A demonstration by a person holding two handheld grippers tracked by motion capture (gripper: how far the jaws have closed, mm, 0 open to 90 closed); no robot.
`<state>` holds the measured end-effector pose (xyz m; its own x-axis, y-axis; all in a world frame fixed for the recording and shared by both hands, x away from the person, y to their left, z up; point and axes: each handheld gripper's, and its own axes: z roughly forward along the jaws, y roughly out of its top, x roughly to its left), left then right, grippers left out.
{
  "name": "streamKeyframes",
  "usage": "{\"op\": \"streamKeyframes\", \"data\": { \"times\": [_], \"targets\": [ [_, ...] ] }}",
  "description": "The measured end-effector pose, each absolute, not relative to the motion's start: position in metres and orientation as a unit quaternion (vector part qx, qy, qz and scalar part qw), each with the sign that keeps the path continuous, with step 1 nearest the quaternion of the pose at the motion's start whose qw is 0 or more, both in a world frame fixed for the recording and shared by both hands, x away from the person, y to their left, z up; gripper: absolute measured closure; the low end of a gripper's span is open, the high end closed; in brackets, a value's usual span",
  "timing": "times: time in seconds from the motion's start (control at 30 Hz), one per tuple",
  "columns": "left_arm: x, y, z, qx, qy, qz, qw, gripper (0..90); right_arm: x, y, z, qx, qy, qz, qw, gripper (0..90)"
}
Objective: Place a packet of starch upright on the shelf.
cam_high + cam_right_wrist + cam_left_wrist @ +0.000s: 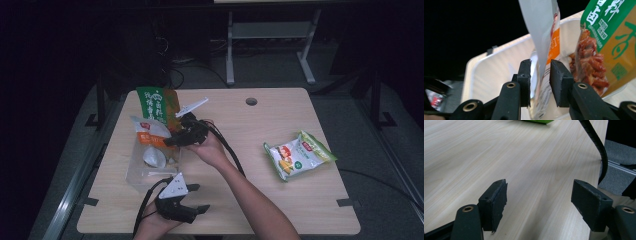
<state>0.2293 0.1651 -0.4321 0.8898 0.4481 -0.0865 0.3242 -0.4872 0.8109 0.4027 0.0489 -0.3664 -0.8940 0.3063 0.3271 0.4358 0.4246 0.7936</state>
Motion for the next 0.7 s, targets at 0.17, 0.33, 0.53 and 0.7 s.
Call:
{"op": "streamKeyframes", "data": {
  "times": [0.17,0.33,0.53,0.7],
  "targets": [
    [0.228,0.165,-0.432,0.859,0.227,0.07,0.454,28.2,0.397,0.039,-0.363,-0.223,-0.84,-0.49,0.065,67.7],
    [0.226,0.165,-0.432,0.858,0.228,0.072,0.454,28.1,0.39,0.028,-0.364,-0.228,-0.839,-0.489,0.063,66.3],
    [0.223,0.166,-0.432,0.858,0.231,0.073,0.453,28.2,0.38,0.013,-0.365,-0.233,-0.837,-0.491,0.062,63.9],
    [0.222,0.168,-0.43,0.859,0.231,0.076,0.451,28.2,0.372,-0.002,-0.367,-0.241,-0.836,-0.489,0.061,62.4]
  ]
}}
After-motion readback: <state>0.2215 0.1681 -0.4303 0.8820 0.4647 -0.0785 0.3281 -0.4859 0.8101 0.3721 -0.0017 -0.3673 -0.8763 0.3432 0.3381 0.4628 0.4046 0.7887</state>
